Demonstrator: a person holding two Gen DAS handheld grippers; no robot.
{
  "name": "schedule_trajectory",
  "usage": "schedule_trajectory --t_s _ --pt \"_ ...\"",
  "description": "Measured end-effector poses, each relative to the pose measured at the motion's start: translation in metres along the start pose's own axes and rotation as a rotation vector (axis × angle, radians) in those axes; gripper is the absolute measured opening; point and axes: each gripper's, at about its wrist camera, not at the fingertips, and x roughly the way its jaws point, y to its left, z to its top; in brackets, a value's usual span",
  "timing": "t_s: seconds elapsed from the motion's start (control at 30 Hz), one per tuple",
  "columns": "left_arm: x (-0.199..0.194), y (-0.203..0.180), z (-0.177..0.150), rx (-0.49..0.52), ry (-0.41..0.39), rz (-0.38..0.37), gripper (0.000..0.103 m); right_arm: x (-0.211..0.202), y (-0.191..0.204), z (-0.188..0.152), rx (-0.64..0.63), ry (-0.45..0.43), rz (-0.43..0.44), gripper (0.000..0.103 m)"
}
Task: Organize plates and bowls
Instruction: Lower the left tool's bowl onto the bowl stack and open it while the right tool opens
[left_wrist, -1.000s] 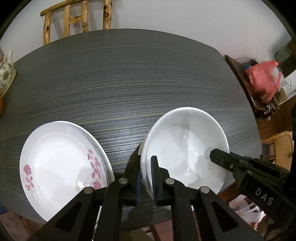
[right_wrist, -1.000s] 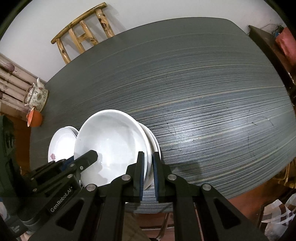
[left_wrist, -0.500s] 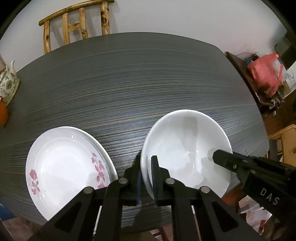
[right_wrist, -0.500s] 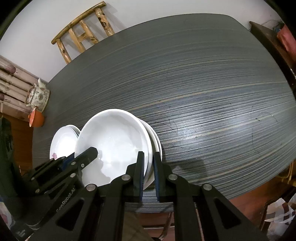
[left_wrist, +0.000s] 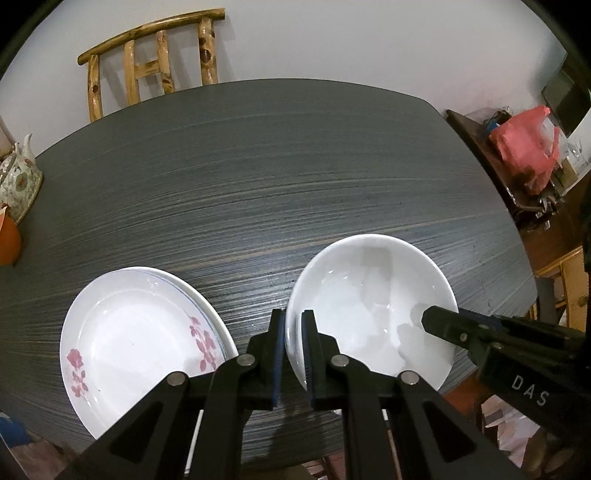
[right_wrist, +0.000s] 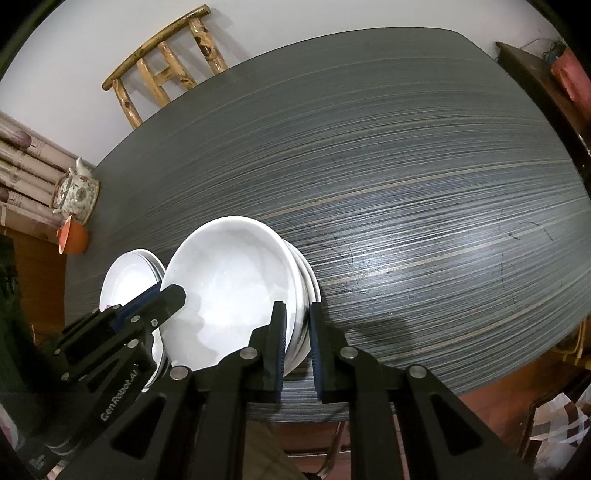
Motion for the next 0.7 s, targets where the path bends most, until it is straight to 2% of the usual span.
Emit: schedule_trajectory --t_s 0.7 --pt "-0.012 0.013 -0.003 -0.019 0.005 -0.031 0.010 -0.008 0.003 -0.010 -0.016 -0.032 -0.008 0.013"
